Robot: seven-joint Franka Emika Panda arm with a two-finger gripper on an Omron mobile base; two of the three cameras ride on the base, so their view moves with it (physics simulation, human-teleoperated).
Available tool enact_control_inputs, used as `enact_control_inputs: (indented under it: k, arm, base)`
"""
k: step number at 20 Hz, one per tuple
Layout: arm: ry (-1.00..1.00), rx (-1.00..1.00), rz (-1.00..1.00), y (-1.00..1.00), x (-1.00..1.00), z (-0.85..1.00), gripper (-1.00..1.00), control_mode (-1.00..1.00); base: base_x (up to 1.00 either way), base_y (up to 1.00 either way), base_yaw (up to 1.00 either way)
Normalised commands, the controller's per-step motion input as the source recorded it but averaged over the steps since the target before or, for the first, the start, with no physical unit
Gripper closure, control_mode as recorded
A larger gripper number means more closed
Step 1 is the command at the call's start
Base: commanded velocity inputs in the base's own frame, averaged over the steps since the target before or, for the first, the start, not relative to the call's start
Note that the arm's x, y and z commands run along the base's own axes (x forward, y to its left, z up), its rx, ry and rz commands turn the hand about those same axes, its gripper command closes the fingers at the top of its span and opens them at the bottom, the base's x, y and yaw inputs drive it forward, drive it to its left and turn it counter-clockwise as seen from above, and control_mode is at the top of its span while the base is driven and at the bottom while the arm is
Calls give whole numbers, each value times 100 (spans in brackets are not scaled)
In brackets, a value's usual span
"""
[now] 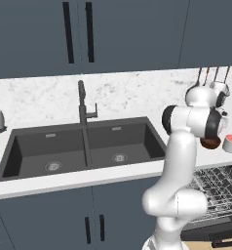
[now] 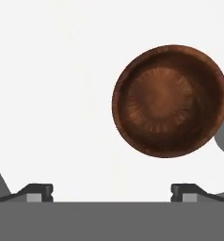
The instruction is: Pick up the cup and bowl from the counter, place them in the dishwasher, and close the dishwasher door.
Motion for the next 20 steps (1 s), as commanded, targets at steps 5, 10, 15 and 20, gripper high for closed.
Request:
enact_control_inputs:
  k: [5,10,15,20]
  arm:
    - [-25,-7,29,0,-12,-29,-100,-100]
    - [-35,0,22,0,-11,0,-100,-100]
    - [-7,-8,10,0,5,-1,-100,-100]
    - [5,-6,2,0,10,0,-100,-100]
  base:
    - [0,0,0]
    - [0,0,0]
    - [0,0,0]
    - [0,0,0]
